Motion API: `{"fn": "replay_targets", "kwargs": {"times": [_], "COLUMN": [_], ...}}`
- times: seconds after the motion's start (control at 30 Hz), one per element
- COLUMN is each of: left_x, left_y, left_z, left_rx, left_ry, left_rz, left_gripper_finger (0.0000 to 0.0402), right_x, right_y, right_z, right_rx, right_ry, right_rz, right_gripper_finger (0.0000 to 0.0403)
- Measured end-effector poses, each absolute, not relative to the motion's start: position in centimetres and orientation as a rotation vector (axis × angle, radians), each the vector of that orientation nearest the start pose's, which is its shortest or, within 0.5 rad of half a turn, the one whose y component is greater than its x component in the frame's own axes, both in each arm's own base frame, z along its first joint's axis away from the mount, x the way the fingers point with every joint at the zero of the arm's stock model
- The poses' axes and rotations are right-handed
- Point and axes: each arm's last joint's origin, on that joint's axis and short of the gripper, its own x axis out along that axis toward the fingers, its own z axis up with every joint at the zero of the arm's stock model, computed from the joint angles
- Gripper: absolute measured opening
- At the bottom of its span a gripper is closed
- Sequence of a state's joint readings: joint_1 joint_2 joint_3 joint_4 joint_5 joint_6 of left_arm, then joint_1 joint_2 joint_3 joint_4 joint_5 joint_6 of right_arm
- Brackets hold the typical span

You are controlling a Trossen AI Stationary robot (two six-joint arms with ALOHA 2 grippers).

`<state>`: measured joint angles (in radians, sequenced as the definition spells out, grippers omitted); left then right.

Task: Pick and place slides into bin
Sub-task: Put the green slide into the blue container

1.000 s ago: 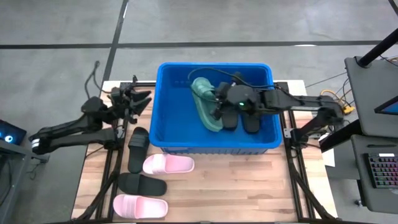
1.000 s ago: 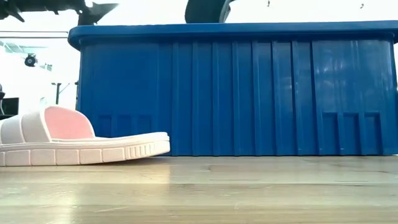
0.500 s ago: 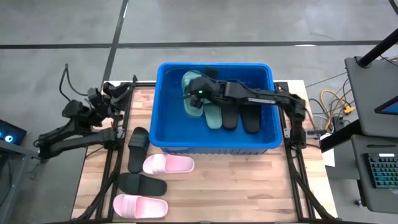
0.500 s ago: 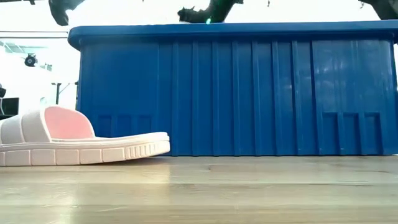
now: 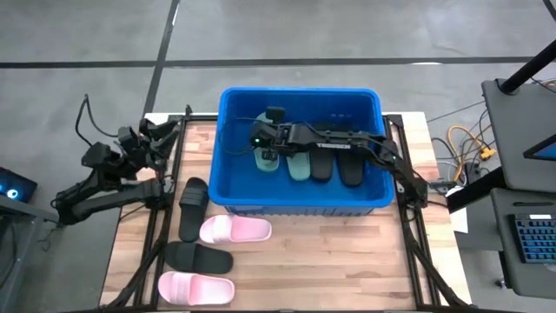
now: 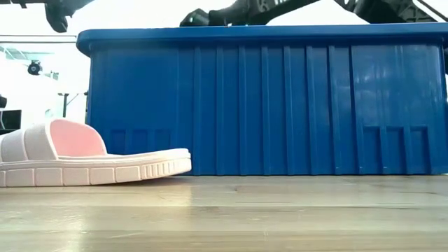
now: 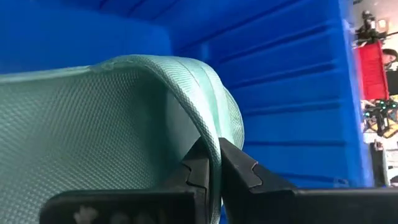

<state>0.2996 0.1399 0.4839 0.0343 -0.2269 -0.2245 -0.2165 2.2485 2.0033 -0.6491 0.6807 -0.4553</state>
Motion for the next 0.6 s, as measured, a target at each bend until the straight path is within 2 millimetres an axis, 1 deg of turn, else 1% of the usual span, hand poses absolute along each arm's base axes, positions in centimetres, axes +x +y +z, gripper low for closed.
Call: {"fn": "replay_targets", "kwargs": {"times": [0.13,0.3,0.47,0.6], "left_x": [4.8,4.4,4.0,3.7], "left_y": [2.2,2.2,2.1,2.0], "left_z": [31.5,31.2,31.0,31.0], "left_rx": [-0.202,-0.204,-0.206,-0.207], "left_ry": [-0.462,-0.448,-0.44,-0.453], "left_rz": [0.491,0.517,0.524,0.545], "left_gripper_finger": [0.0201,0.0201,0.0201,0.0201], "right_x": [48.1,48.4,48.6,48.9], "right_y": [-12.9,-13.6,-14.0,-14.1], "right_z": [21.6,19.4,18.6,18.8], "right_rx": [-0.649,-0.636,-0.653,-0.681], "right_ry": [1.154,1.188,1.202,1.169], "right_rz": [-0.584,-0.547,-0.532,-0.508], "right_gripper_finger": [0.0012,0.0012,0.0012,0.0012]}}
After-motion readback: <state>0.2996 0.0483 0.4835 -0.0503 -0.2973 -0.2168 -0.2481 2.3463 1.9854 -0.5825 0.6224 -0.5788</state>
